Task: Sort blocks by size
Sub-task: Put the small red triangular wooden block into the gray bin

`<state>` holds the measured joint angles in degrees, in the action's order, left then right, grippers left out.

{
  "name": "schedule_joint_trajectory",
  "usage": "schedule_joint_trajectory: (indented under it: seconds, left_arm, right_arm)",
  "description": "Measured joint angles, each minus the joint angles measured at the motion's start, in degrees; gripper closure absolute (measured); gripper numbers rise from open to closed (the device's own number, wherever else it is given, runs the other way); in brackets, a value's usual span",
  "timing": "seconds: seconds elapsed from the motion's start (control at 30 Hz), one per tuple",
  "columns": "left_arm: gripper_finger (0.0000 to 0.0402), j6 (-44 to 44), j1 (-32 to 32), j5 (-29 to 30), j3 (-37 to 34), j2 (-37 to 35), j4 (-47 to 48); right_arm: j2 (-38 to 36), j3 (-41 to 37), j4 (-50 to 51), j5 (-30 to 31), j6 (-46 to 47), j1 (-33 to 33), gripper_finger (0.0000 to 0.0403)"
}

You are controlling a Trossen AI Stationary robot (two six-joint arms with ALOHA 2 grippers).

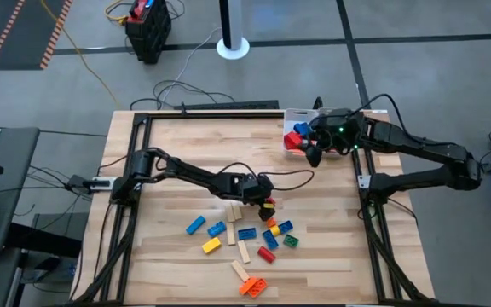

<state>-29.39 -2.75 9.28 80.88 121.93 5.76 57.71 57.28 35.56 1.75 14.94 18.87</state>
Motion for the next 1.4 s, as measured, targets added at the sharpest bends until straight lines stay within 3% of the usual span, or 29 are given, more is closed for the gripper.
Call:
schedule_joint_trajectory:
  seconds: [0.4, 0.6, 0.83, 1.17, 1.27, 1.4]
  left_arm:
    - [0.0105, 9.00, -0.08, 3.78, 0.00, 0.07, -0.22]
    - [0.0119, 9.77, -0.08, 2.60, 0.06, 1.43, -0.77]
    - [0.0166, 7.65, -0.26, 1.88, 0.15, 1.88, -0.72]
    - [0.0271, 6.57, 0.23, 1.55, 0.11, 1.30, -0.10]
    - [0.0271, 6.39, 1.38, 0.90, -0.06, -1.03, 2.62]
    - [0.0271, 8.68, 3.48, 1.19, 0.00, -5.33, 4.68]
  right_arm:
    - [0.00, 0.00, -0.10, 1.68, 0.13, -2.01, 0.0163]
    - [0.00, 0.00, -0.13, 1.85, 0.11, -1.83, 0.0163]
    - [0.00, 0.02, -0.13, 1.87, 0.13, -1.81, 0.0163]
    - [0.00, 0.04, 1.57, 1.85, 0.86, -2.01, 0.0163]
    - [-1.16, 0.04, 4.79, 3.10, 1.53, -1.35, 0.0163]
    - [-7.61, 0.09, 5.54, 10.20, 4.15, 0.80, 0.0163]
